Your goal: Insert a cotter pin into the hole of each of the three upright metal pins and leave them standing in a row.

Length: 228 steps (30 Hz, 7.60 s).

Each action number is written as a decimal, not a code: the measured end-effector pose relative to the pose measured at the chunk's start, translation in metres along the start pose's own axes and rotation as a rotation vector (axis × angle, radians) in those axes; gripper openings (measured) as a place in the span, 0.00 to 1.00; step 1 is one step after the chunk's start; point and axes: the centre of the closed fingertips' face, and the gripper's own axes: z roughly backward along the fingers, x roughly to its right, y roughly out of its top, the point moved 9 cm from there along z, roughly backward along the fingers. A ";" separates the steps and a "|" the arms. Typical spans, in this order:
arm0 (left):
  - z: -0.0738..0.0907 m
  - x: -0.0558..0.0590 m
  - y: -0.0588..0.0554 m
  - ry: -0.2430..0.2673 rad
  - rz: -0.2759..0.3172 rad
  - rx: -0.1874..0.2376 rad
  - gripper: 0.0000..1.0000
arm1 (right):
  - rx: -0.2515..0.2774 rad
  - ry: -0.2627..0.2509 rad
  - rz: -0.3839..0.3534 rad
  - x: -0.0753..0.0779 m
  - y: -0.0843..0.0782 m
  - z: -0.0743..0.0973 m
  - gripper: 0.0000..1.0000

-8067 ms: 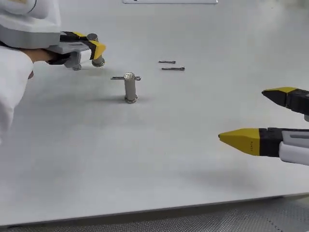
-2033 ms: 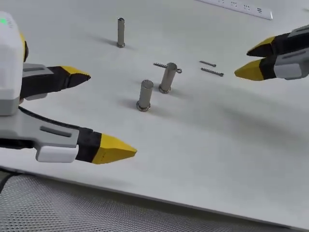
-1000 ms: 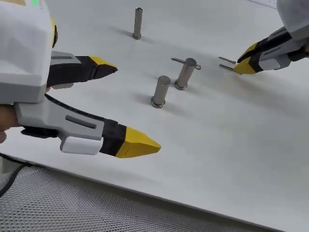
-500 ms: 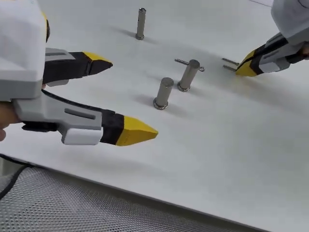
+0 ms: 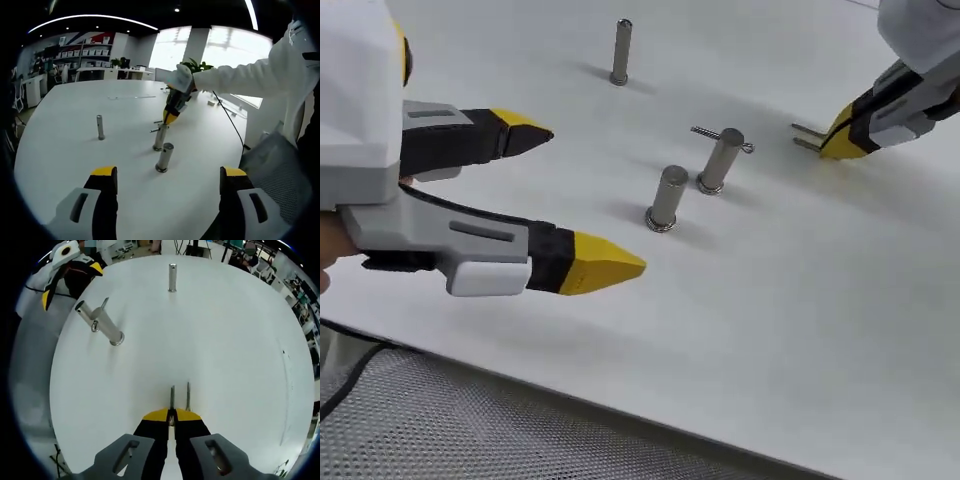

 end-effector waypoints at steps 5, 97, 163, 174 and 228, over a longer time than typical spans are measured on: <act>0.001 0.001 -0.001 0.003 0.003 -0.006 0.82 | -0.089 0.012 0.074 0.003 0.008 -0.001 0.00; -0.064 0.020 0.065 -0.187 0.193 0.093 0.08 | 0.385 -0.469 0.270 -0.155 0.077 0.082 0.00; -0.054 0.024 0.061 -0.221 0.067 0.044 0.00 | 0.481 -0.188 0.064 -0.149 0.063 0.072 0.03; -0.047 0.029 0.061 -0.280 -0.083 0.050 0.00 | 0.564 -0.045 -0.045 -0.149 0.063 0.068 0.03; -0.049 0.022 0.045 -0.313 -0.479 -0.093 0.04 | 0.465 0.053 -0.035 -0.161 0.062 0.049 0.00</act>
